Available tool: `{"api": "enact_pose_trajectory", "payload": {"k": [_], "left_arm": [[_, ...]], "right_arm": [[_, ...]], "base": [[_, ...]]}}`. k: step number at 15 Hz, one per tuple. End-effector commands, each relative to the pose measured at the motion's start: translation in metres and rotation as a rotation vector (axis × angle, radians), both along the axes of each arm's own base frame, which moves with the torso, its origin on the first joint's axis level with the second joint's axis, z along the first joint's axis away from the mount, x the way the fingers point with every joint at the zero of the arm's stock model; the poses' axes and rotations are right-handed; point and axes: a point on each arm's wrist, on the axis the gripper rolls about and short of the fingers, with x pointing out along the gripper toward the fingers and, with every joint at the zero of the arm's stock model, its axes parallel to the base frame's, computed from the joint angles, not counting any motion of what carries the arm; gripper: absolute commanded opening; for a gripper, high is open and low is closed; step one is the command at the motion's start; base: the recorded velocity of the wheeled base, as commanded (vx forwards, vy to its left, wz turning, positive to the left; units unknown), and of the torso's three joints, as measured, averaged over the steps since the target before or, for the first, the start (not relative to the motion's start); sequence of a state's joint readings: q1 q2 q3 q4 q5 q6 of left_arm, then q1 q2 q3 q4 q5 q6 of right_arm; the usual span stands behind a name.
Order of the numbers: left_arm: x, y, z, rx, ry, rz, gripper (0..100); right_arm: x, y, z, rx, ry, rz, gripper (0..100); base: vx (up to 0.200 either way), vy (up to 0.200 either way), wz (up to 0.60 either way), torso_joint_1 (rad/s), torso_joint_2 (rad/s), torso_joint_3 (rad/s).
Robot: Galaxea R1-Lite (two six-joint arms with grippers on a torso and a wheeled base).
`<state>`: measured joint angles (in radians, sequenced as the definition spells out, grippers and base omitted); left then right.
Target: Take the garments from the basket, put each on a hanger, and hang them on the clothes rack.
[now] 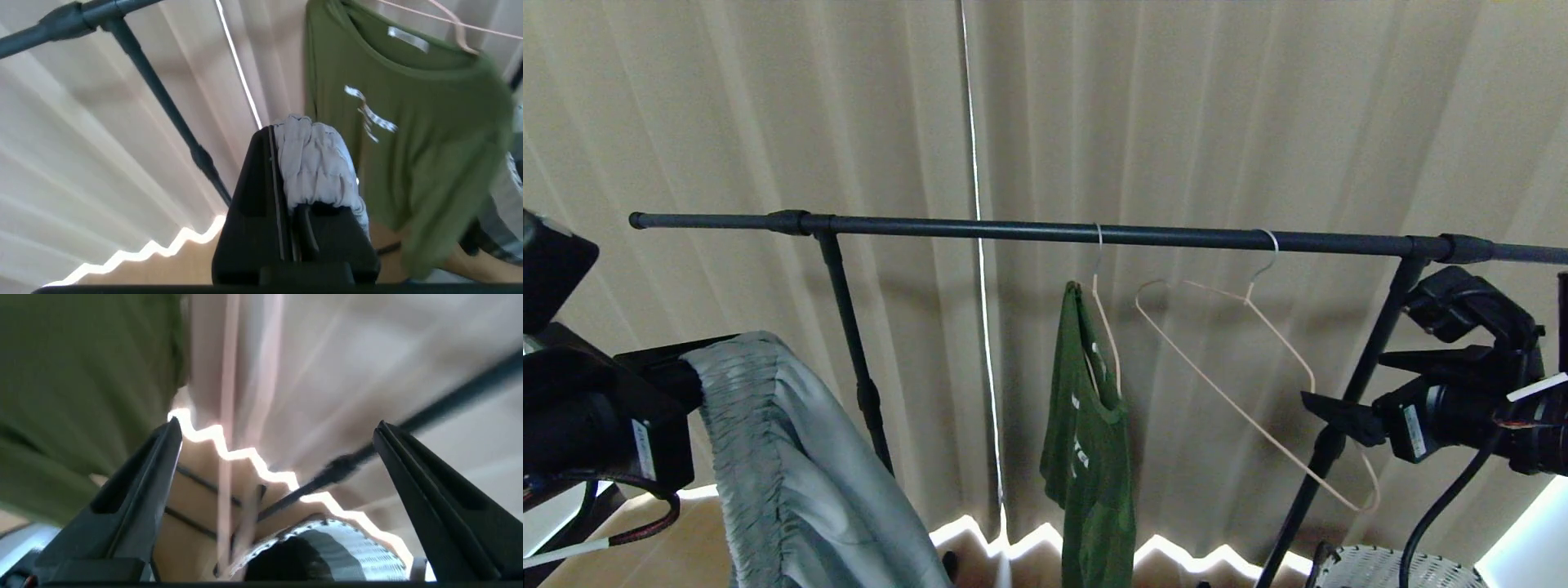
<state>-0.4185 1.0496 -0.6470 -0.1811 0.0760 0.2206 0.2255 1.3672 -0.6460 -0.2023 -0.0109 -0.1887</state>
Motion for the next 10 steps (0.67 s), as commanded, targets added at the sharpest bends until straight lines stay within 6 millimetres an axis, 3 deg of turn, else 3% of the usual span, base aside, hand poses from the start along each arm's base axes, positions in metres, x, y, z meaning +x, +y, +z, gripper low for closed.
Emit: {"api": "enact_pose_trajectory", "payload": {"k": [1,6,10], "left_arm": [[0.001,0.000,-0.002,-0.006,-0.013,-0.001,0],[0.000,0.000,-0.004,-0.005,-0.015,0.000,0],[-0.002,0.001,-0.004,-0.005,-0.017,0.002,0]], "right_arm": [[0.012,0.010,-0.014,-0.016,0.056,0.030,100],[0.055,0.022,-0.042,0.008,0.105,-0.042,100],[0.083,0.022,-0.046,0.059,0.115,-0.106,100]], "base": [[0.000,0.000,0.00,0.000,0.00,0.000],[0.000,0.000,0.00,0.000,0.00,0.000],[0.000,0.000,0.00,0.000,0.00,0.000]]}}
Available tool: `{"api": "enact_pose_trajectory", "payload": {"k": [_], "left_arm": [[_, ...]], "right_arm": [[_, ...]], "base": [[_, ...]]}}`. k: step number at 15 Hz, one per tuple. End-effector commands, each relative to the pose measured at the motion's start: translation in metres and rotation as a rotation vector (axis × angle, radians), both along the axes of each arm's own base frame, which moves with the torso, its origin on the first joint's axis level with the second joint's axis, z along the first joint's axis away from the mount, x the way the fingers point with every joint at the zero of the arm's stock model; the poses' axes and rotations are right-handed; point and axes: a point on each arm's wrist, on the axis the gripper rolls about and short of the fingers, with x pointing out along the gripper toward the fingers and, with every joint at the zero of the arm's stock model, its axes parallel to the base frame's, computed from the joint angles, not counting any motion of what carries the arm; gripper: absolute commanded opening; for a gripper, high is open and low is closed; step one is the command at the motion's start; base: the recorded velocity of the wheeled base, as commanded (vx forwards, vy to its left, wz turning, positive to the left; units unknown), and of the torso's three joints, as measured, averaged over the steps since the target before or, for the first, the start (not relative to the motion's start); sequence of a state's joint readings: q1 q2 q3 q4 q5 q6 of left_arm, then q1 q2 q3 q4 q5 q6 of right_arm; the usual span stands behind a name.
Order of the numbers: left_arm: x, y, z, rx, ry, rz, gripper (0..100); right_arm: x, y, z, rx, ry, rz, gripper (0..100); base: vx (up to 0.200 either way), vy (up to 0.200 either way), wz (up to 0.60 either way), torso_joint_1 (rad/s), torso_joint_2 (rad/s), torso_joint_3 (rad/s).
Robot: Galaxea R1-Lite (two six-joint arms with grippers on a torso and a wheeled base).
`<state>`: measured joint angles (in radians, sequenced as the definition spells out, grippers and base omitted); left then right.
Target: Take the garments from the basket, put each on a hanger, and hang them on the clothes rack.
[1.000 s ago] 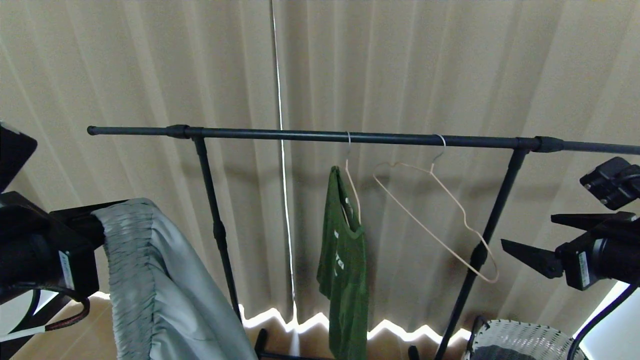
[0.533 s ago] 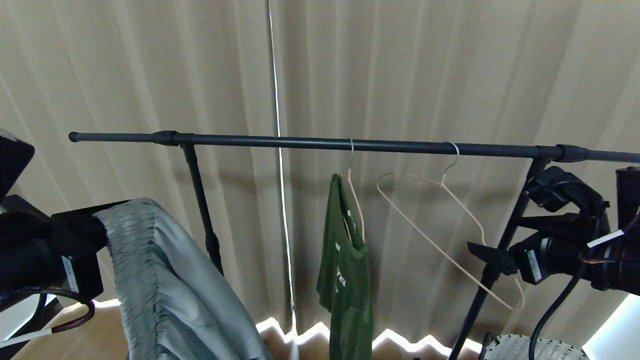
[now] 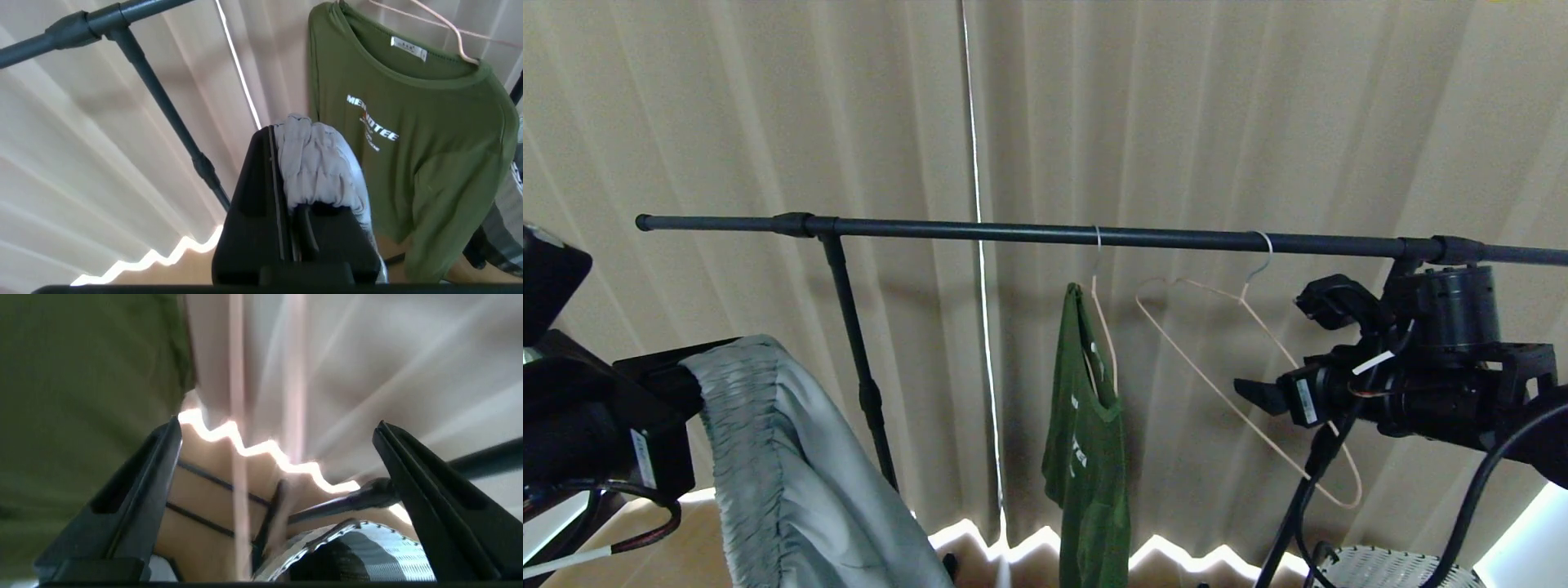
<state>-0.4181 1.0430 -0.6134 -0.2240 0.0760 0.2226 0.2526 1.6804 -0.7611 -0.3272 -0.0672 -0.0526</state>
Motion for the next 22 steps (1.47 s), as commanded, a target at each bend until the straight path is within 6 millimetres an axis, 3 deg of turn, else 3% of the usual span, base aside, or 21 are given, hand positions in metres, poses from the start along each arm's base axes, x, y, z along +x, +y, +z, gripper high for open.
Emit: {"api": "enact_pose_trajectory", "payload": {"k": [1,6,7,16,22], "left_arm": [[-0.001,0.001,-0.001,0.000,0.000,0.002,0],[-0.004,0.002,-0.003,0.001,0.001,0.002,0],[-0.004,0.002,-0.003,0.001,0.001,0.000,0],[-0.005,0.002,-0.004,0.001,0.003,0.000,0],[-0.005,0.002,-0.010,0.018,0.013,0.001,0]], "right_arm": [[0.014,0.000,-0.011,-0.008,0.031,-0.014,100],[0.016,-0.005,-0.013,-0.007,0.039,-0.031,100],[0.016,-0.006,-0.012,-0.006,0.038,-0.035,0],[0.013,-0.009,-0.006,0.000,0.016,-0.045,0],[-0.010,-0.016,0.035,0.062,-0.120,-0.056,0]], "base": [[0.000,0.000,0.00,0.000,0.00,0.000],[0.000,0.000,0.00,0.000,0.00,0.000],[0.000,0.000,0.00,0.000,0.00,0.000],[0.000,0.000,0.00,0.000,0.00,0.000],[0.000,0.000,0.00,0.000,0.00,0.000]]}}
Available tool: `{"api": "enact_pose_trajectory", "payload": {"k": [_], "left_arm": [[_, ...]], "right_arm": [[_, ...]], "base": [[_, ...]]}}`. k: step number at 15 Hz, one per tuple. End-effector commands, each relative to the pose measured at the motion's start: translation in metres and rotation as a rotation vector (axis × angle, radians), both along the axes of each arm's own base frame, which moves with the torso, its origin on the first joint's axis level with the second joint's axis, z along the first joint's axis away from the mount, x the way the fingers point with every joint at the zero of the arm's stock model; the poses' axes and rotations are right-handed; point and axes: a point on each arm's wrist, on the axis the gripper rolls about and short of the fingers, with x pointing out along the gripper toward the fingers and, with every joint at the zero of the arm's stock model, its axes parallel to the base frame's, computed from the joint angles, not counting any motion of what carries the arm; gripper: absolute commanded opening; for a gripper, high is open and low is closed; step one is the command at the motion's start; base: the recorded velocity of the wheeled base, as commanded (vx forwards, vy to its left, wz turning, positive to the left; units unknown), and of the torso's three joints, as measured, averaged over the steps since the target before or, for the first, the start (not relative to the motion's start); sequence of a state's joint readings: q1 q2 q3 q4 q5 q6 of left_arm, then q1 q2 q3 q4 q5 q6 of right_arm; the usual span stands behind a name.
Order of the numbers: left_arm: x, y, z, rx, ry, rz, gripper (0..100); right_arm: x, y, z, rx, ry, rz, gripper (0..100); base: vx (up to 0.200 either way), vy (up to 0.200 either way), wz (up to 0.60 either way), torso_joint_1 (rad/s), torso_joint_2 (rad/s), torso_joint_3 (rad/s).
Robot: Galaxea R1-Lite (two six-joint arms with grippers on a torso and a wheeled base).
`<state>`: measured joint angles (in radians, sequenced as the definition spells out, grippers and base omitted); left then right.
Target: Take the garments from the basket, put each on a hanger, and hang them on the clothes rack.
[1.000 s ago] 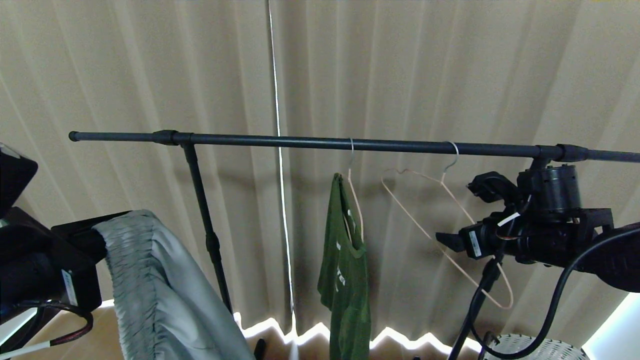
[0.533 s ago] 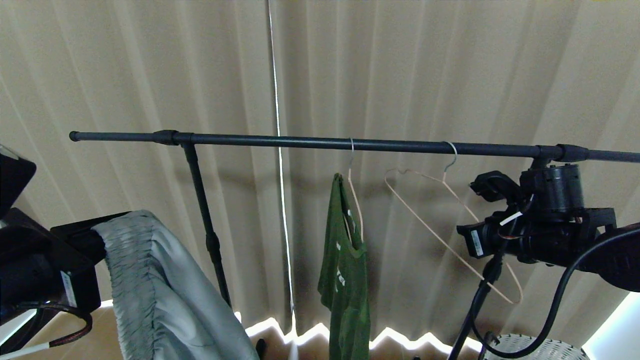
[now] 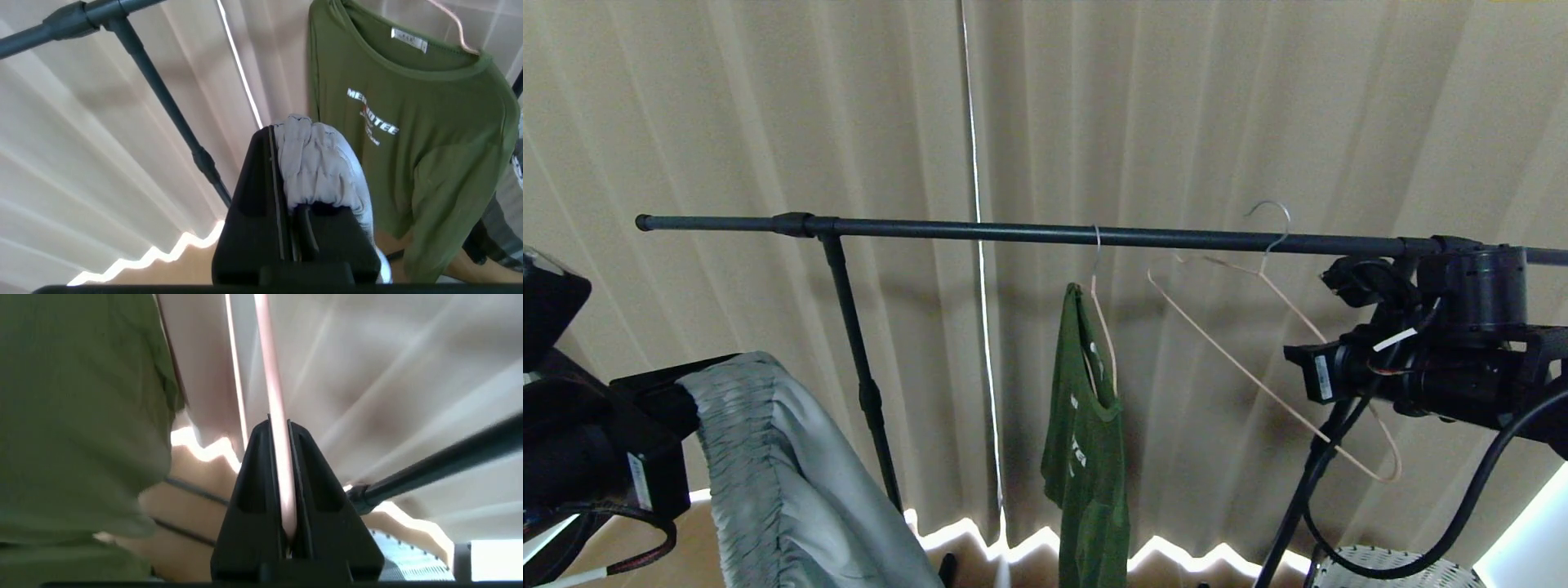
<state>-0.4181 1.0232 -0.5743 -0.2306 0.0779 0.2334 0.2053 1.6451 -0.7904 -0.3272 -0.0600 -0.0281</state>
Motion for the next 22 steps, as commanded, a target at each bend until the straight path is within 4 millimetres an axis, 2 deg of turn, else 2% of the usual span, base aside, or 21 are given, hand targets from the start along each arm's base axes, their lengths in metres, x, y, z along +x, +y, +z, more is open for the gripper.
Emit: {"api": "enact_pose_trajectory", "payload": {"k": [1,5,9,15,20,22], "left_arm": [[0.000,0.000,-0.002,0.006,0.006,0.001,0],[0.000,0.001,-0.004,0.014,0.011,0.009,0],[0.000,0.001,-0.007,0.019,0.019,0.008,0],[0.000,0.001,-0.007,0.020,0.020,0.008,0],[0.000,0.000,-0.009,0.023,0.027,0.007,0],[0.000,0.000,-0.010,0.021,0.031,0.006,0]], "right_arm": [[-0.016,-0.003,0.020,0.024,-0.069,-0.003,0],[-0.049,-0.010,0.016,0.022,-0.061,-0.003,0],[-0.073,-0.015,0.016,0.025,-0.078,-0.004,0],[-0.086,-0.013,0.005,0.017,-0.045,0.019,0],[-0.098,-0.012,0.008,0.023,-0.063,0.039,0],[-0.106,-0.009,0.011,0.028,-0.082,0.064,0]], "base": [[0.000,0.000,0.00,0.000,0.00,0.000],[0.000,0.000,0.00,0.000,0.00,0.000],[-0.200,0.000,0.00,0.008,0.01,0.002],[-0.200,0.000,0.00,-0.006,0.00,0.002],[-0.200,0.000,0.00,0.001,0.00,0.003],[0.000,0.000,0.00,0.000,0.00,0.000]]}}
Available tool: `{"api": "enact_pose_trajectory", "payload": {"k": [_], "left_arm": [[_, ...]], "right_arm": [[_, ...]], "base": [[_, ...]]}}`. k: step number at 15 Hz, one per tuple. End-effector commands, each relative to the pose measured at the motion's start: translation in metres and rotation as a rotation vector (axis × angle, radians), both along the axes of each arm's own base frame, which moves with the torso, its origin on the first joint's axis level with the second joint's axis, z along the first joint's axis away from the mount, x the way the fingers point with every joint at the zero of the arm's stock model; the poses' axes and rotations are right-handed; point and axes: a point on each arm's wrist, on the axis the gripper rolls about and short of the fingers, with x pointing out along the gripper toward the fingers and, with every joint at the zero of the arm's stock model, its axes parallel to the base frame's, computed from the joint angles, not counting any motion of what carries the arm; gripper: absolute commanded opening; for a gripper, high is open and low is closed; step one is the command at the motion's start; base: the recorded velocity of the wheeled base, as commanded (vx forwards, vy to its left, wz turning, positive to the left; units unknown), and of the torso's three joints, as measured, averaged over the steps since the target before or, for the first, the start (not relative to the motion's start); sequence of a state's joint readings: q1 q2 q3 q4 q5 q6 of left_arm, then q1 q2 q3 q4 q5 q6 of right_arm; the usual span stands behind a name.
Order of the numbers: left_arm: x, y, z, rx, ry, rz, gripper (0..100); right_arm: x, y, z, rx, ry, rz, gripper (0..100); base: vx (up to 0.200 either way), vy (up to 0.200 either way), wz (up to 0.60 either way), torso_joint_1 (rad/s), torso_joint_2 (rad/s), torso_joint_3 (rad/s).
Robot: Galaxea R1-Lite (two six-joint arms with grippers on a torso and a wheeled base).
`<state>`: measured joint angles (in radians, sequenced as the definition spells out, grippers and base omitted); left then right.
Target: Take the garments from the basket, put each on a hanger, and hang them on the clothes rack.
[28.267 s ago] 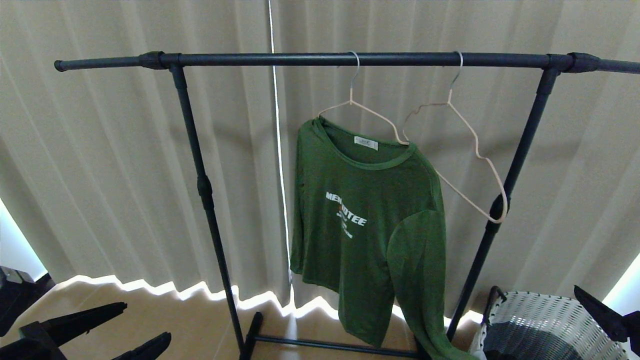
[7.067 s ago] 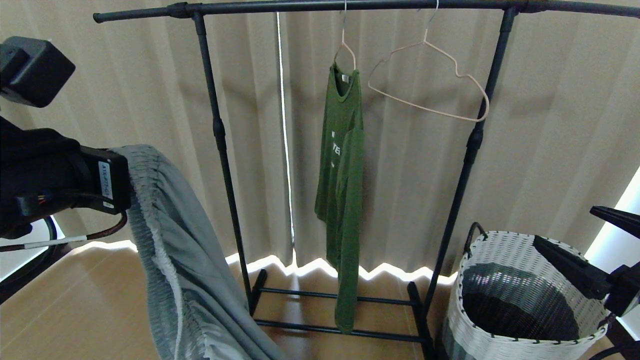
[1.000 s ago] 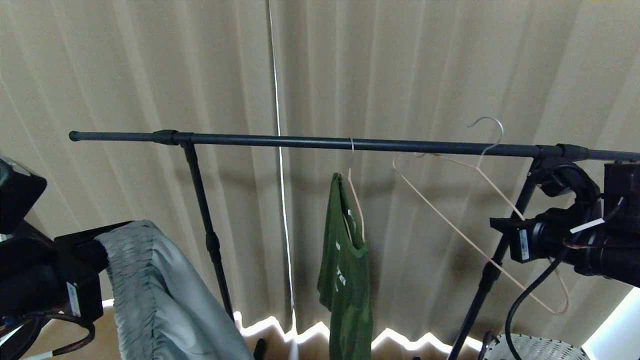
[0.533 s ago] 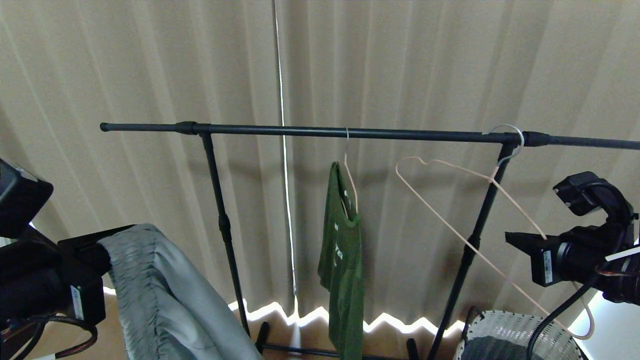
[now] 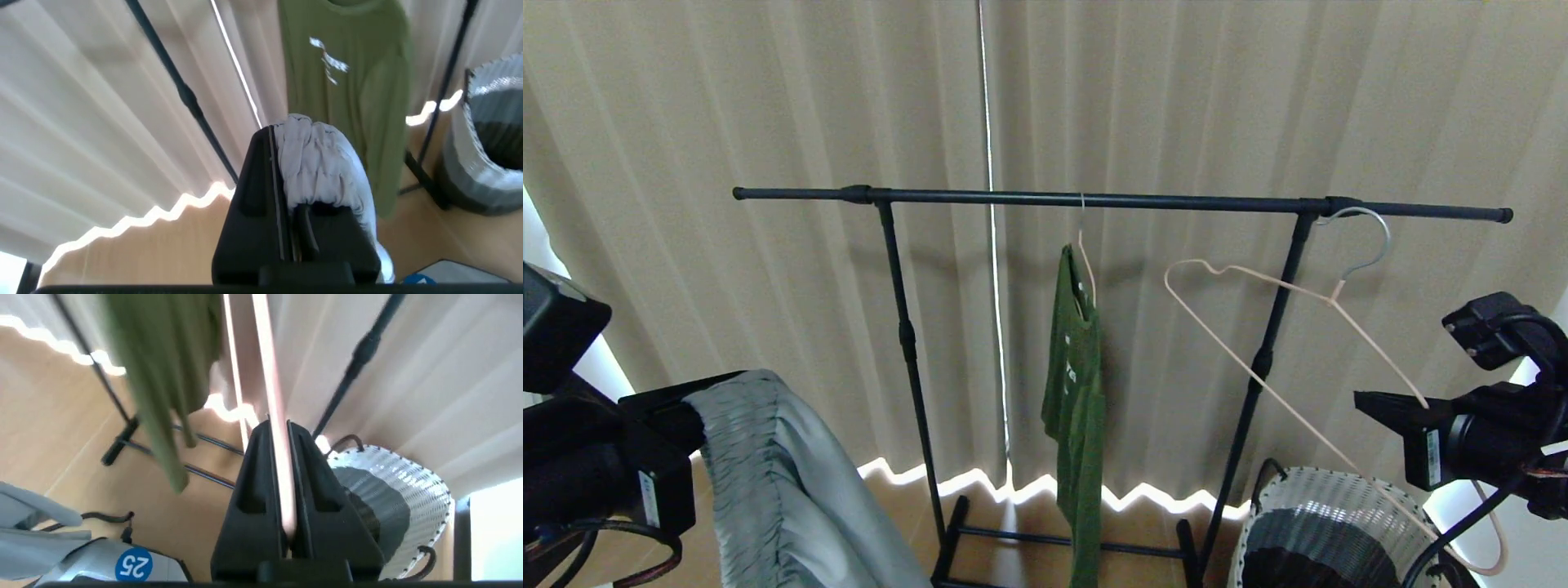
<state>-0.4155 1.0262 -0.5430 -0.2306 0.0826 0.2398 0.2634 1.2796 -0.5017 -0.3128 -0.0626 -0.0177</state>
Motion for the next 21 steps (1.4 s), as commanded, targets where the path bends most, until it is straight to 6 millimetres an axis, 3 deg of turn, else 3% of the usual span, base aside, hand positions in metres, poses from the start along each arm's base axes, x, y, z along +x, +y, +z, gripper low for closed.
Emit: {"api": "enact_pose_trajectory", "payload": {"k": [1,6,9,12,17,21], "left_arm": [[0.002,-0.001,0.000,0.001,0.005,0.001,0],[0.028,-0.014,0.004,0.022,0.047,0.008,0],[0.064,-0.027,0.009,0.063,0.092,0.118,0],[0.088,-0.035,0.010,0.098,0.155,0.224,0],[0.145,-0.071,0.007,-0.064,0.224,0.413,0],[0.153,-0.081,0.009,-0.083,0.207,0.441,0]], "right_arm": [[-0.014,0.005,0.006,0.013,-0.040,0.048,0],[-0.030,0.031,0.007,0.068,-0.033,0.205,0],[-0.039,0.064,0.000,0.195,0.066,0.316,0],[-0.047,0.080,-0.004,0.220,0.109,0.378,0],[-0.063,0.113,0.002,0.264,0.154,0.525,0],[-0.065,0.131,0.000,0.267,0.187,0.567,0]], "base": [[0.000,0.000,0.00,0.000,0.00,0.000],[0.000,0.000,0.00,0.000,0.00,0.000],[0.000,0.000,0.00,0.000,0.00,0.000],[0.000,0.000,0.00,0.000,0.00,0.000],[0.000,0.000,0.00,0.000,0.00,0.000],[0.000,0.000,0.00,0.000,0.00,0.000]]}}
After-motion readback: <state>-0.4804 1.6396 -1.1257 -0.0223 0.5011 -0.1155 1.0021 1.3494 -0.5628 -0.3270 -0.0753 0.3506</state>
